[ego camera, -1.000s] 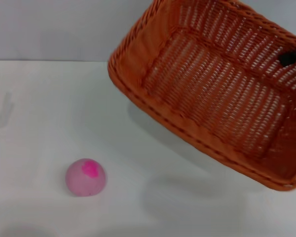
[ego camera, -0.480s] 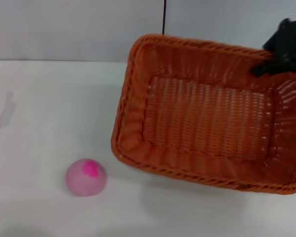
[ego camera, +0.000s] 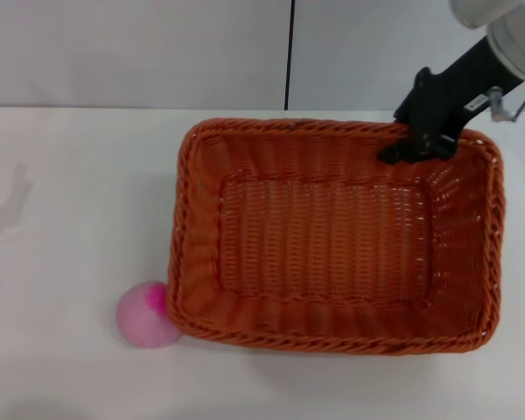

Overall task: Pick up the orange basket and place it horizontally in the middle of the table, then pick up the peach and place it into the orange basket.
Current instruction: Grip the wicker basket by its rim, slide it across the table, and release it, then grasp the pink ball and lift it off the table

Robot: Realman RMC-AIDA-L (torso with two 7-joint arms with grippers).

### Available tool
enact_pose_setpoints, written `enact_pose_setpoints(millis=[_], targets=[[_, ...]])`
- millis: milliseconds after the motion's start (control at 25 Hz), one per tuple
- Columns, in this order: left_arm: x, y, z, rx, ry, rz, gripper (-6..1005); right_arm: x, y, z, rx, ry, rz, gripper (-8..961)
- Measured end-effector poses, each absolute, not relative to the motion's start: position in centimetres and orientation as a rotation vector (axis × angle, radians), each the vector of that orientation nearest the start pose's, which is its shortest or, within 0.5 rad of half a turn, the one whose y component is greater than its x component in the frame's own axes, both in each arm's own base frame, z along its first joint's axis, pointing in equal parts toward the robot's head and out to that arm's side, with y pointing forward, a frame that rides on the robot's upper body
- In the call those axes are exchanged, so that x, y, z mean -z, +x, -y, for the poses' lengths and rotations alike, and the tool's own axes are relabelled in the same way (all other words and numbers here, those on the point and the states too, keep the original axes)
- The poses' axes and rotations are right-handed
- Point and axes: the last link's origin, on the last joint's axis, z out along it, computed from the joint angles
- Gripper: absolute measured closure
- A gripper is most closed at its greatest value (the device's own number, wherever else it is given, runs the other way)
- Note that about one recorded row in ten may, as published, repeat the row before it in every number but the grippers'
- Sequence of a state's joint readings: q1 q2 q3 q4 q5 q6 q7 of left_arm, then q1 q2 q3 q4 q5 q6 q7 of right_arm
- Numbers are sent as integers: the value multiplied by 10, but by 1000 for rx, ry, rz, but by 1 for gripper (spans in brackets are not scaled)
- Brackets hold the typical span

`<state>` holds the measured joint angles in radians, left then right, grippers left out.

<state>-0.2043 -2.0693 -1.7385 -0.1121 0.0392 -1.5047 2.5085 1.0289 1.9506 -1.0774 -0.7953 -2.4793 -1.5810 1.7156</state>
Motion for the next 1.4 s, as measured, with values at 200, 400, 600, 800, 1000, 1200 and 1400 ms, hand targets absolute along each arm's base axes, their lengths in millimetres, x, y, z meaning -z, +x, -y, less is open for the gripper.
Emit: enact_pose_setpoints(millis=[200, 400, 600, 800, 1000, 1200, 1400], targets=[[-40, -371, -246, 1062, -1363, 699, 204, -10, 128, -424, 416, -3019, 13, 813], [-39, -371, -246, 1062, -1365, 700, 204, -7, 128, -425, 412, -3015, 15, 814], [-39, -371, -246, 1062, -1366, 700, 205, -4, 130, -423, 410, -3027, -20, 815], [-39, -371, -246, 1061, -1369, 701, 205, -3, 131, -430, 380, -2971, 12, 737], [-38, -370, -247, 1058, -1375, 705, 205, -2, 133, -447, 297, -2831, 91, 530], [-36, -370, -248, 1055, -1387, 708, 205, -20, 144, -455, -65, -2631, 65, 390], [-36, -366, -250, 1063, -1460, 689, 205, -54, 194, -423, -590, -2417, -197, 365]])
